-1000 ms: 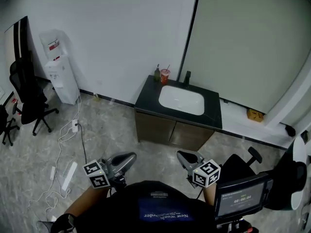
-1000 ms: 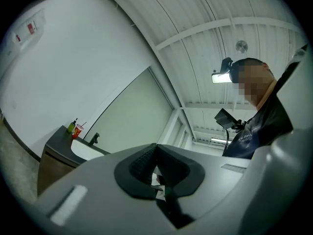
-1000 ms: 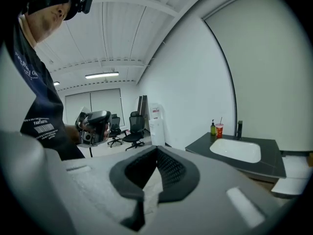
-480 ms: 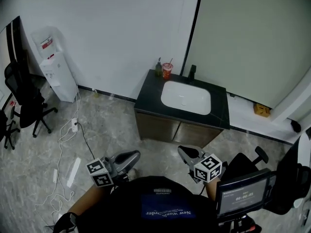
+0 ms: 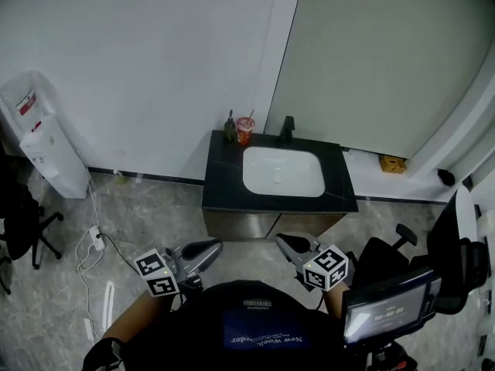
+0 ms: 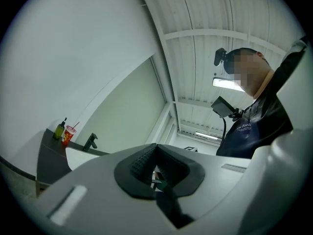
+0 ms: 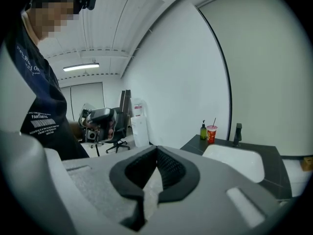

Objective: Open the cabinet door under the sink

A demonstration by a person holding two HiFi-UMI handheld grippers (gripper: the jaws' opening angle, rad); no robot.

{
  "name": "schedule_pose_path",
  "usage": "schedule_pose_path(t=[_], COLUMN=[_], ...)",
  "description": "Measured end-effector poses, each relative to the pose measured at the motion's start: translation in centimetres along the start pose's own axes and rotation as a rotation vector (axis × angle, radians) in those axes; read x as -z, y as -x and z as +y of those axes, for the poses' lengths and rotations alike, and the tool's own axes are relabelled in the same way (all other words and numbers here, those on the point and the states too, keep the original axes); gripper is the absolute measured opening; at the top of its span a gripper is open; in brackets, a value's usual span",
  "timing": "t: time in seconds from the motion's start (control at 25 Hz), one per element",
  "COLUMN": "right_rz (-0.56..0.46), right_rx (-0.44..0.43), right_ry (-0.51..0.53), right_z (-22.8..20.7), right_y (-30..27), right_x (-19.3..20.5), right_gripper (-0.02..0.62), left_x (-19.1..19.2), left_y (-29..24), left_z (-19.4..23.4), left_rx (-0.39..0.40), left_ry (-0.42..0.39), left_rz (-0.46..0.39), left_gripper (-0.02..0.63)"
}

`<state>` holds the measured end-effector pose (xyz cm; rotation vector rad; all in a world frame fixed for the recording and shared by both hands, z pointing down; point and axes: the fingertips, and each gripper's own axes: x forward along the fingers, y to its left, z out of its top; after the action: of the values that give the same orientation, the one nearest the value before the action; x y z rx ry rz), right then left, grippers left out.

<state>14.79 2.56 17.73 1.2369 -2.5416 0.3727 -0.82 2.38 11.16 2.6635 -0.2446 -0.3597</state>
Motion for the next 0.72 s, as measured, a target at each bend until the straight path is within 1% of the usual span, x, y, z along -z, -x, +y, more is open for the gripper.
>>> schedule_pose_path(t=[0.16,0.32,0.48,0.64,0.72], right_rz=[0.042,0.054,0.041,0.030,0.044], right_rx=[0.008,0.000,-0.054,-0.145,-0.194], right_ry=[-0.004,-0.027,-0.031,-0.012,-0.008], right_z=[-1.2,-4.5,-8.6,-12.3,-14.2], right_y=[-1.8,-2.3,-2.7,-2.4,-2.6], right_x=[0.5,1.1,1.4,1.4,1.9], right_gripper=[0.002,0.002,0.002,0.002,0.002], left_x=[-0.3,0.7,1.4,2.5,3.2], left_y=[-1.2,-3.6,-7.0,-11.5,-13.7], left_z=[3.3,5.4,7.1,7.6,8.1], left_rx=[0.025,0.010,-0.054,-0.126,-0.164], left_ry=[0.036,0.059,0.052,0.060,0.071], left_rz=[0.006,0.024,0.028,0.010,0.009], left_gripper=[0.000,0.000,0.000,0.000,0.000])
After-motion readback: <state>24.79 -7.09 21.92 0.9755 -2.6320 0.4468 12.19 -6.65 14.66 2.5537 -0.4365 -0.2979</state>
